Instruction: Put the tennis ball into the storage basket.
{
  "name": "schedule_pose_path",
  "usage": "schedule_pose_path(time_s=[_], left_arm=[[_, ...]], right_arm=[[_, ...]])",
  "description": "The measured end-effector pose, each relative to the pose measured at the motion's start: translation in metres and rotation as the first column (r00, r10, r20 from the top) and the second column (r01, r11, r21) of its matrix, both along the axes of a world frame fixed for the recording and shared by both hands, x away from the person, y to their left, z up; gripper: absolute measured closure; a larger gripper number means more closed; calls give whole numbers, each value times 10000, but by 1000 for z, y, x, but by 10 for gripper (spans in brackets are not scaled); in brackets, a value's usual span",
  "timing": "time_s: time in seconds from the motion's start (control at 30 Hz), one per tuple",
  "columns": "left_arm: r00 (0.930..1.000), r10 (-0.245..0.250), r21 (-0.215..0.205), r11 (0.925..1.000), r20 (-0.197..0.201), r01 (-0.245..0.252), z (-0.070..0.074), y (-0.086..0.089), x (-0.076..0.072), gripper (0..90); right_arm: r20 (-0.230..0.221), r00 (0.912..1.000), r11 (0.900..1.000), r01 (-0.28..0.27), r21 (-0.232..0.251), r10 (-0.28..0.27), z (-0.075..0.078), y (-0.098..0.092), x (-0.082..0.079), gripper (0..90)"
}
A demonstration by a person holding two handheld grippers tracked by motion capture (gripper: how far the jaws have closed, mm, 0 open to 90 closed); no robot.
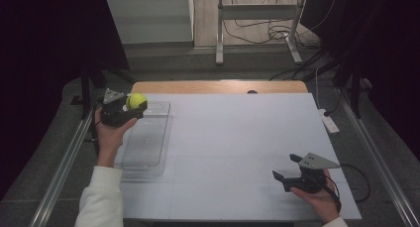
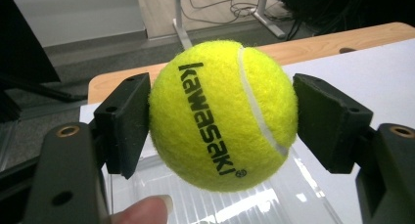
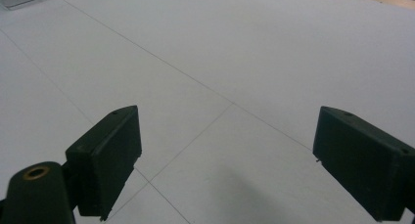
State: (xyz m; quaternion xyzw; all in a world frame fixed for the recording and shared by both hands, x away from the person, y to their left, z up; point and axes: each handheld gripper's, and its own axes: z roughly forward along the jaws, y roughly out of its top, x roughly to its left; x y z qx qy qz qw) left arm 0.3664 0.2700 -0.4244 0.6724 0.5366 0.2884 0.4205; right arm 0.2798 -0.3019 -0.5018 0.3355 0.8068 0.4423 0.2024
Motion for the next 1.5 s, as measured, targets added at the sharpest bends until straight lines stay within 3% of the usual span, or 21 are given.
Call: schedule_pose_path(time_s=[0.83,1.2,1.5], left_arm=[[9985,101,68,9999,-547,-97,-12,4,12,267],[9935,375,180,9992,-1077,-358,-21,10,19,267],[9910,427,268,9989,-1265,-396,-25,11,22,267]], right_arm=[[-51,10000,10000,46,-35,-46,-1,0,1,113],[-61,10000,10000,47,-37,-47,-1,0,1,113],[-63,10000,10000,73,-37,-73,-1,0,1,113]])
